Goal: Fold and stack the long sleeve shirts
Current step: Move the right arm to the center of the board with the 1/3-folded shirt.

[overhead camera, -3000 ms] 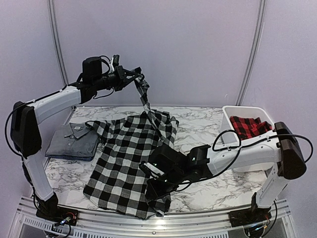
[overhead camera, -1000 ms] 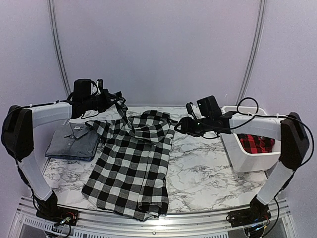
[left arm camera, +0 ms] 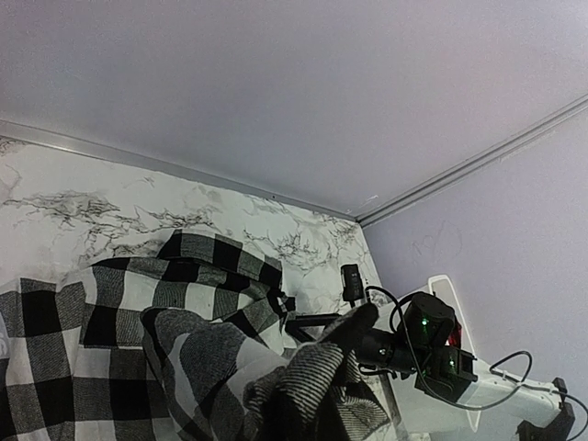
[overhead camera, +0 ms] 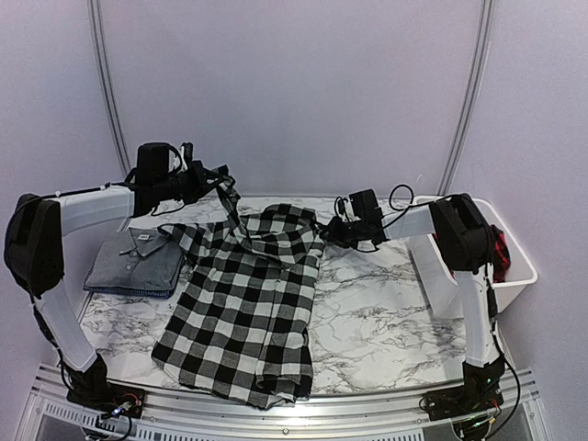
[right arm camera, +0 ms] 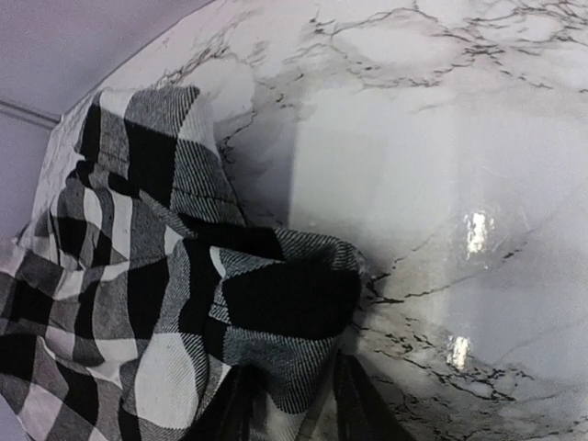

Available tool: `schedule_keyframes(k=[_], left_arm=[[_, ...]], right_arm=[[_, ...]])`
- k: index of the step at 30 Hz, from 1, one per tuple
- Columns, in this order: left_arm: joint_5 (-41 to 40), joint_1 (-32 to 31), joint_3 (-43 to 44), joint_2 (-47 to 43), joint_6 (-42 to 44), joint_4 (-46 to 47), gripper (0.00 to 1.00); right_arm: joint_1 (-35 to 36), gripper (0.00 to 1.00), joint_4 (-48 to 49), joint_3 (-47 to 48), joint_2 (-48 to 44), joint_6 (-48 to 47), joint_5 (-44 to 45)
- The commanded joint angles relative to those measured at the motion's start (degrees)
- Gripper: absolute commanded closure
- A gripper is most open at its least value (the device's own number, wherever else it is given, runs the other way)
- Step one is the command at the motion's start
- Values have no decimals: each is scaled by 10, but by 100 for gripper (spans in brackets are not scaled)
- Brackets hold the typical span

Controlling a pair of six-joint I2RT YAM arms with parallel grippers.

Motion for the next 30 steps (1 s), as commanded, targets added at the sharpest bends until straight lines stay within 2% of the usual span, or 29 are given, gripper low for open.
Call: schedule_keyframes(k=[1, 4, 8, 11, 17, 21, 22, 25, 27, 30], left_arm=[[12, 2, 25, 20, -1, 11, 100], [19, 1, 34, 36, -3, 11, 100], [26, -1, 47, 67, -4, 11, 100], [28, -3, 58, 96, -7, 11, 100], [21, -9, 80, 140, -12, 10, 100], [18, -13, 81, 142, -12, 10, 100], [21, -15, 81, 141, -11, 9, 100], [26, -21, 84, 139, -11, 9, 100], [33, -28, 89, 137, -8, 9, 100], [52, -43, 98, 132, 14, 6, 100]], right_arm=[[-3, 82, 9, 39, 25, 0, 2], [-8, 100, -42, 109, 48, -35, 26], [-22, 100, -95, 199, 78, -77, 68], [-36, 100, -119, 248, 106, -94, 66], [-48, 100, -126, 272, 130, -123, 57], [-50, 88, -156, 295, 133, -142, 58], [-50, 80, -162, 292, 122, -145, 58], [-45, 64, -172, 275, 85, -154, 65], [-40, 58, -185, 269, 62, -162, 74], [-30, 53, -205, 259, 33, -172, 80]])
